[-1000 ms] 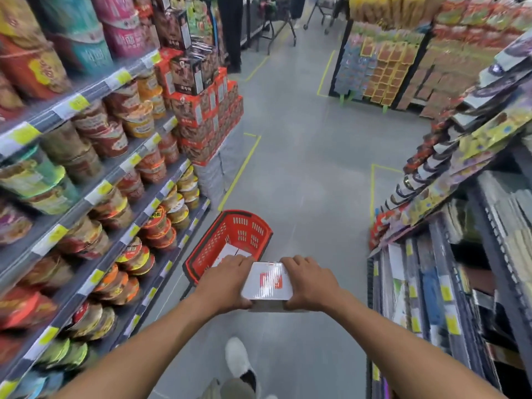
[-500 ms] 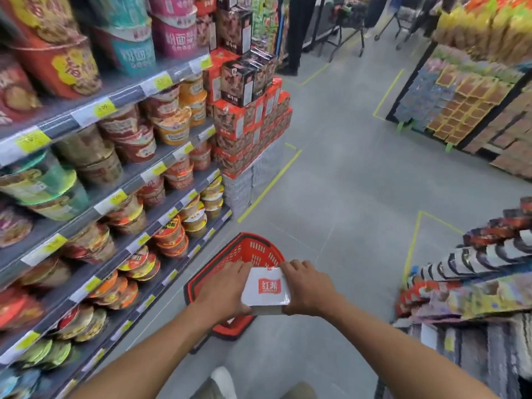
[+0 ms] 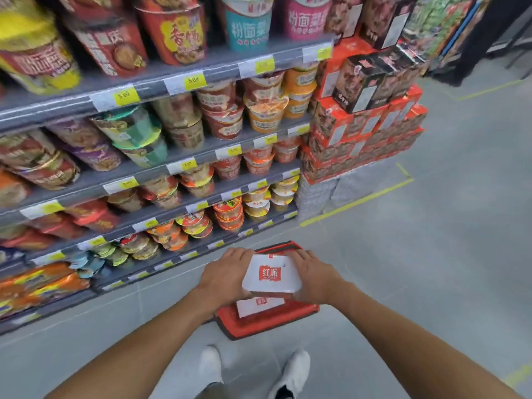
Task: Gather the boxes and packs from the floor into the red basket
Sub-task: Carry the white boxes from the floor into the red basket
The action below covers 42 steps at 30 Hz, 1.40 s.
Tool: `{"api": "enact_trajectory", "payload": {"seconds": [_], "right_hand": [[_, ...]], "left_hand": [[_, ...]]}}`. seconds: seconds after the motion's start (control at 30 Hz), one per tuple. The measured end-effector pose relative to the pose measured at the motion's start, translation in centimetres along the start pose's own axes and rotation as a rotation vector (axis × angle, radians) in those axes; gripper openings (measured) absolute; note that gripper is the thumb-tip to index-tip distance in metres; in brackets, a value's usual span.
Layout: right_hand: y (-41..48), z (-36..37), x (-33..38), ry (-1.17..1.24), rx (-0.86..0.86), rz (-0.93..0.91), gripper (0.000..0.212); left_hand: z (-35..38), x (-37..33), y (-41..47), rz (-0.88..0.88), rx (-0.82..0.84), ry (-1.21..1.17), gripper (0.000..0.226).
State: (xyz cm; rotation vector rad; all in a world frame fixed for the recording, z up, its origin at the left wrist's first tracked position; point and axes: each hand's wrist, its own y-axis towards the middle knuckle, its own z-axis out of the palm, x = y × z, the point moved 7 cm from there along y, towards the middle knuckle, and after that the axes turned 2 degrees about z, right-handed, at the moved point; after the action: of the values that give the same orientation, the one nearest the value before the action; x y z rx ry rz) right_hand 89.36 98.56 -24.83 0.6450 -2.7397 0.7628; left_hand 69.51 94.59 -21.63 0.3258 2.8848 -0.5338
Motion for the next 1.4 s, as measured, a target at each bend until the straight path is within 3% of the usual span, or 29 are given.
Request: {"api": "enact_trajectory", "payload": {"seconds": [0.27, 0.73, 1.03, 1.4], "right_hand": [[5.9, -1.4, 0.4, -0.059, 0.09, -0.132, 0.107], [12.2, 3.6, 0.4, -0.258, 0.096, -0.111, 0.102], [18.1, 13.2, -3.2, -0.33, 0.095, -0.089, 0.108], [28.0, 31.2, -8.2, -0.373, 0.139, -0.095, 0.105]], "left_hand": [[1.5, 2.9, 1.4, -0.162, 0.056, -0.084, 0.11], [8.2, 8.0, 5.3, -0.19, 0.103, -0.054, 0.104], [18.5, 11.0, 9.9, -0.181, 0.064, 0.062, 0.102], [37.6, 16.7, 16.3, -0.218, 0.034, 0.136, 0.101]]}}
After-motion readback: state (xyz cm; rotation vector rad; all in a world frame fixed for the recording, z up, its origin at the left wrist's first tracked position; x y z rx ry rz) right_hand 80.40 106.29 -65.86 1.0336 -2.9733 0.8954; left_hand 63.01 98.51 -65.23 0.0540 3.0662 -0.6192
